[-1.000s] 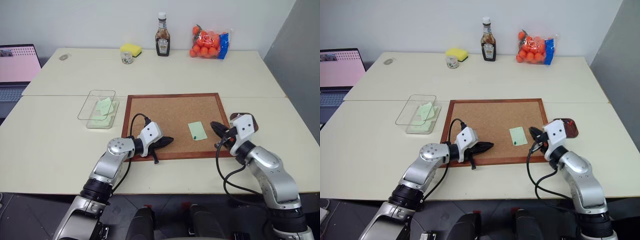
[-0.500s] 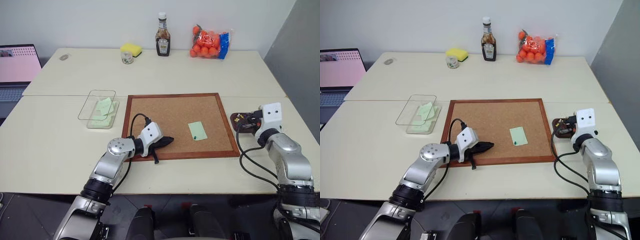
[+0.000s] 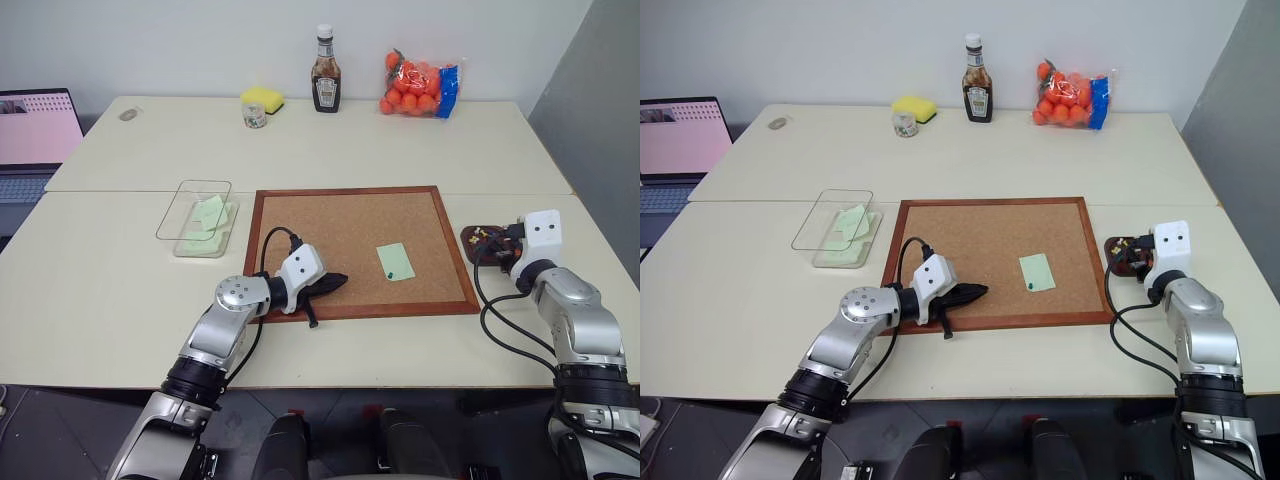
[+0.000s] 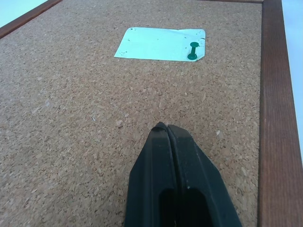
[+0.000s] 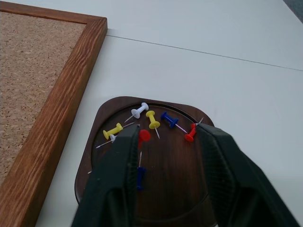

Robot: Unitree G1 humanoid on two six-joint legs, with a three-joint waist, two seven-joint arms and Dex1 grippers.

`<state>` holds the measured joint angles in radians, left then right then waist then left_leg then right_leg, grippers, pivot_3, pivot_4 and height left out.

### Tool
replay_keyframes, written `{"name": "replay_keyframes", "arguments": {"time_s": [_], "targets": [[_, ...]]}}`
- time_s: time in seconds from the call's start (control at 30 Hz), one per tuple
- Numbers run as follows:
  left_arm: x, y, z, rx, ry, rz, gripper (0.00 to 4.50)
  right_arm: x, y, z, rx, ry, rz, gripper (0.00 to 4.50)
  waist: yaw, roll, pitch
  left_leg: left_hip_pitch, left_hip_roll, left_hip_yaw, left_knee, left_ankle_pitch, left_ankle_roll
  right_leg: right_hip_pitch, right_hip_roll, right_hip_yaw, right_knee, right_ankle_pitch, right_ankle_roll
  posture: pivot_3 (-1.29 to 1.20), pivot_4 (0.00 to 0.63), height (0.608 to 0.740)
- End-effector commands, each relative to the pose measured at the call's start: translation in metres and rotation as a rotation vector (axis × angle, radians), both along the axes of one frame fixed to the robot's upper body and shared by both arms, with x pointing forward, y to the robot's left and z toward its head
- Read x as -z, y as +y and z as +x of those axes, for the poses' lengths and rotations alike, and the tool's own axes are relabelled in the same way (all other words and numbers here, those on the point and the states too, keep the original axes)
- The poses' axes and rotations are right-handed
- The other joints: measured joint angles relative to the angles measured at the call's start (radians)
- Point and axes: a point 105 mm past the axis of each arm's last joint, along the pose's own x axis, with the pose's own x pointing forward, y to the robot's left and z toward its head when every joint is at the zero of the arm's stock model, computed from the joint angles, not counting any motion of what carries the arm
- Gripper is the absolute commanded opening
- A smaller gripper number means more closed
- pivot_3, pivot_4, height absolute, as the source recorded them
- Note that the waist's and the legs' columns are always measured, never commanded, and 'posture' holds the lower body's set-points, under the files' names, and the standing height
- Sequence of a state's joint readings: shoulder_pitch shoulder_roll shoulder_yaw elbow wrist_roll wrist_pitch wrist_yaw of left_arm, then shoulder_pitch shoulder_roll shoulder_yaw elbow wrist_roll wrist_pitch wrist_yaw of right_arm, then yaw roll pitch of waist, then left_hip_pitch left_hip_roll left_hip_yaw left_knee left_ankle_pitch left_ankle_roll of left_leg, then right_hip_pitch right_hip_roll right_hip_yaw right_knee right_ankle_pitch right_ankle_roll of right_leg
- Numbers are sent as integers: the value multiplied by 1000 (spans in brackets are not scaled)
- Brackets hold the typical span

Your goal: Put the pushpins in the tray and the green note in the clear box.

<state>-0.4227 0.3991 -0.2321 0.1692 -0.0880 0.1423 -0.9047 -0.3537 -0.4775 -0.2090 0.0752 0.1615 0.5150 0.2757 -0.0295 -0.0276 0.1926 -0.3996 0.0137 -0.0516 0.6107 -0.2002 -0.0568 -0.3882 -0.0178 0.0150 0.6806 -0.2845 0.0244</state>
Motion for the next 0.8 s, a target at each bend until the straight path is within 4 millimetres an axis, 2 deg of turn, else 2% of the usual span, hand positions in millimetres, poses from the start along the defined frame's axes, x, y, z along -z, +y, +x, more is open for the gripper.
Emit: {"name": "replay_keyframes", "arguments": {"time_s": [0.03, 0.13, 0.33, 0.5, 0.63, 0.8], "targets": [[3, -3, -1, 7, -2, 15, 0, -20, -1, -1, 6, -69, -3, 3013, 0, 0, 0, 0, 0, 0, 0, 0, 0, 0, 0, 0, 0, 0, 0, 0, 150, 740], [3, -3, -1, 8, -2, 15, 0, -18, -1, -2, 9, -60, -21, 3607, 0, 0, 0, 0, 0, 0, 0, 0, 0, 0, 0, 0, 0, 0, 0, 0, 150, 740], [3, -4, -1, 10, -4, 17, 0, -12, -6, -2, 32, -25, -94, 3607, 0, 0, 0, 0, 0, 0, 0, 0, 0, 0, 0, 0, 0, 0, 0, 0, 150, 740], [3, -3, -1, 7, -6, 19, 0, -23, 0, -2, 13, -85, -67, 3607, 0, 0, 0, 0, 0, 0, 0, 0, 0, 0, 0, 0, 0, 0, 0, 0, 150, 740], [4, -2, -1, 3, -6, 21, 0, -39, 33, -16, -156, -162, 19, 3607, 0, 0, 0, 0, 0, 0, 0, 0, 0, 0, 0, 0, 0, 0, 0, 0, 150, 740], [5, -1, -1, 4, -2, 23, 0, -32, 84, -44, -382, -151, 83, 3607, 0, 0, 0, 0, 0, -1, 0, 0, 0, 0, 0, 0, 0, 0, 0, 0, 150, 740]]}}
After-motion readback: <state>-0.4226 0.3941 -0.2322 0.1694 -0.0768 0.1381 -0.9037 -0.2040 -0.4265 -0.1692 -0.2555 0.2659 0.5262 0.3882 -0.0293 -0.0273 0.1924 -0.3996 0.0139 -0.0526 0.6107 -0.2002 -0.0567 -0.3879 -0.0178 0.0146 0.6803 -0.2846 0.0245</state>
